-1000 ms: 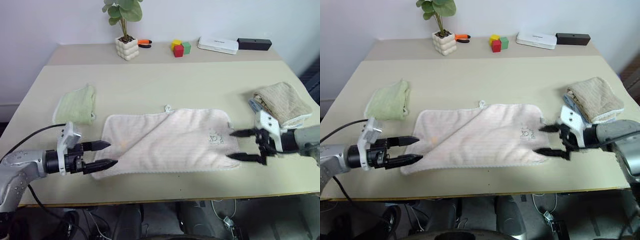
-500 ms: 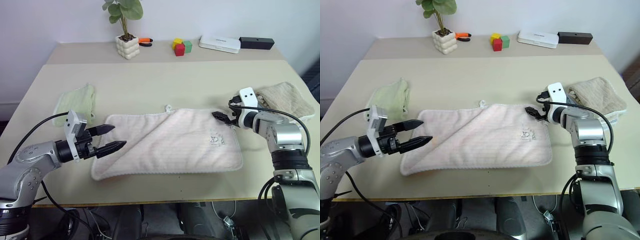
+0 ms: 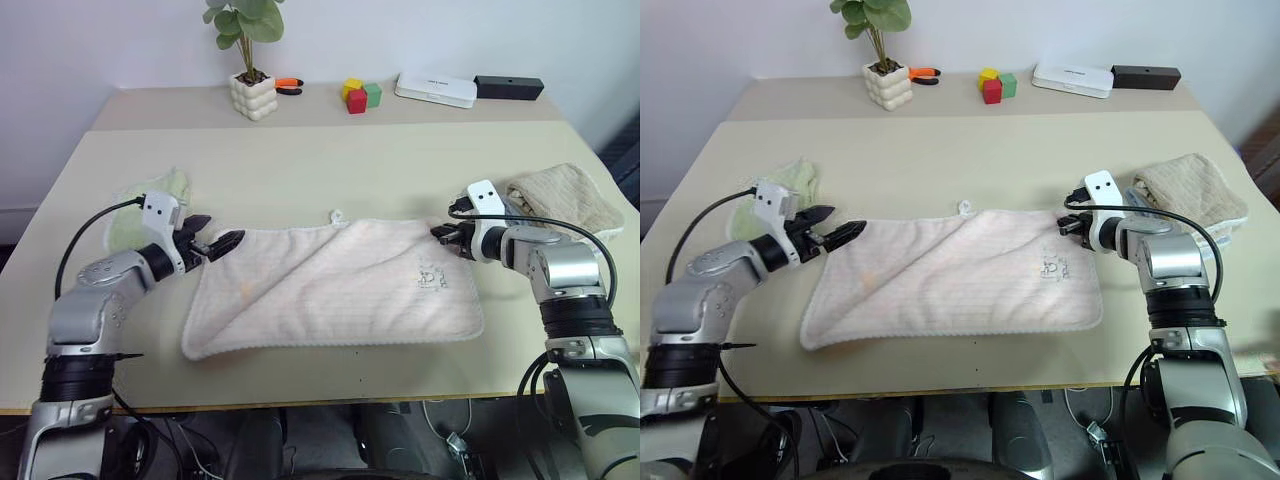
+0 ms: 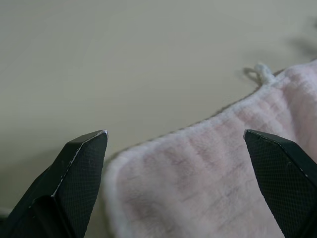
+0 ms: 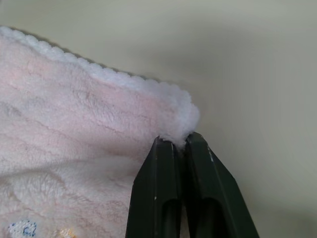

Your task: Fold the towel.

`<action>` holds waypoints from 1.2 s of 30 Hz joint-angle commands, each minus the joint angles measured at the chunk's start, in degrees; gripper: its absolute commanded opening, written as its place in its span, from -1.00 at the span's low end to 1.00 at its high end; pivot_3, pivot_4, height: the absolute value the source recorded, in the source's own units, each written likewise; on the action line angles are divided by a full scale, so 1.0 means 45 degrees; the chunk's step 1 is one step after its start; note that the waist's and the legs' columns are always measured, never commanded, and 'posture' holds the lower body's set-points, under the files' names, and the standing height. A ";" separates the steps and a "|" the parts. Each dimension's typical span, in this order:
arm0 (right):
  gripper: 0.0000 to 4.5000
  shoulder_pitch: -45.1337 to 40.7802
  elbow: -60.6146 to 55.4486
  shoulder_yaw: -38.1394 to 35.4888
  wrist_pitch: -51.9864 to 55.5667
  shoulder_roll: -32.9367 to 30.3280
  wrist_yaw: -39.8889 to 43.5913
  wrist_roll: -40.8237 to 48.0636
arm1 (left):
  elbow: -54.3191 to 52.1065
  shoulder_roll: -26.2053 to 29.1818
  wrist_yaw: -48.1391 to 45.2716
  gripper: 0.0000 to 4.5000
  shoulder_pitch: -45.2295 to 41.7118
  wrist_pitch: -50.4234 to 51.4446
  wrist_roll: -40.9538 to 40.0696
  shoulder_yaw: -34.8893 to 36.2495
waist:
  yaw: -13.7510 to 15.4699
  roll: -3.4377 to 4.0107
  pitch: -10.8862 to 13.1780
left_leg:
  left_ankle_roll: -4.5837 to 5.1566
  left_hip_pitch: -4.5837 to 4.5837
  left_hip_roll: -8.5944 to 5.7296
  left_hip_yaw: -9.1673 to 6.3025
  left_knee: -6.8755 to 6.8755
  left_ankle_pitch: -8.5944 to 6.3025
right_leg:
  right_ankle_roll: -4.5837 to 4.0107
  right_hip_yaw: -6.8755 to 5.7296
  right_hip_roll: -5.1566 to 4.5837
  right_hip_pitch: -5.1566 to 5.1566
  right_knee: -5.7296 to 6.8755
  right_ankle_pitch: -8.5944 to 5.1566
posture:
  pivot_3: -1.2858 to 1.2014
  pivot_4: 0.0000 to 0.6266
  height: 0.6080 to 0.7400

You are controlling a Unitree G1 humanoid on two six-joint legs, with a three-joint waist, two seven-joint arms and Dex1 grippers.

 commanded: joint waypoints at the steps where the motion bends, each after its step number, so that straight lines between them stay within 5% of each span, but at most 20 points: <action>1: -0.98 0.0278 -0.0434 0.0063 0.0143 0.0016 0.0065 0.0015 | 0.0362 -0.0159 0.0018 1.00 -0.0339 0.0597 -0.0061 -0.0178 | -0.0006 0.0000 0.0000 | 0.0000 0.0002 0.0000 0.0000 -0.0002 0.0000 | 0.0000 0.0000 0.0000 -0.0004 0.0010 -0.0001 | 0.03 -0.52 1.00; 25: -0.98 0.0670 -0.0783 0.0090 -0.0125 0.0011 0.0137 -0.0041 | 0.1616 -0.1623 0.1969 1.00 -0.1210 -0.0593 0.0578 0.0923 | 0.0008 -0.0001 -0.0002 | -0.0003 0.0014 -0.0002 -0.0010 0.0003 0.0002 | 0.0001 -0.0001 0.0003 -0.0007 0.0046 -0.0003 | 0.03 -0.52 1.00; 36: -1.00 0.0761 -0.0761 0.0114 -0.0272 -0.0011 0.0136 -0.0151 | 0.3206 -0.1781 0.3039 0.89 -0.1552 0.0994 0.0824 0.0906 | 0.0006 0.0012 -0.0012 | -0.0003 0.0020 -0.0002 -0.0010 0.0003 0.0002 | 0.0001 -0.0001 0.0003 -0.0004 0.0048 -0.0003 | 0.03 -0.52 1.00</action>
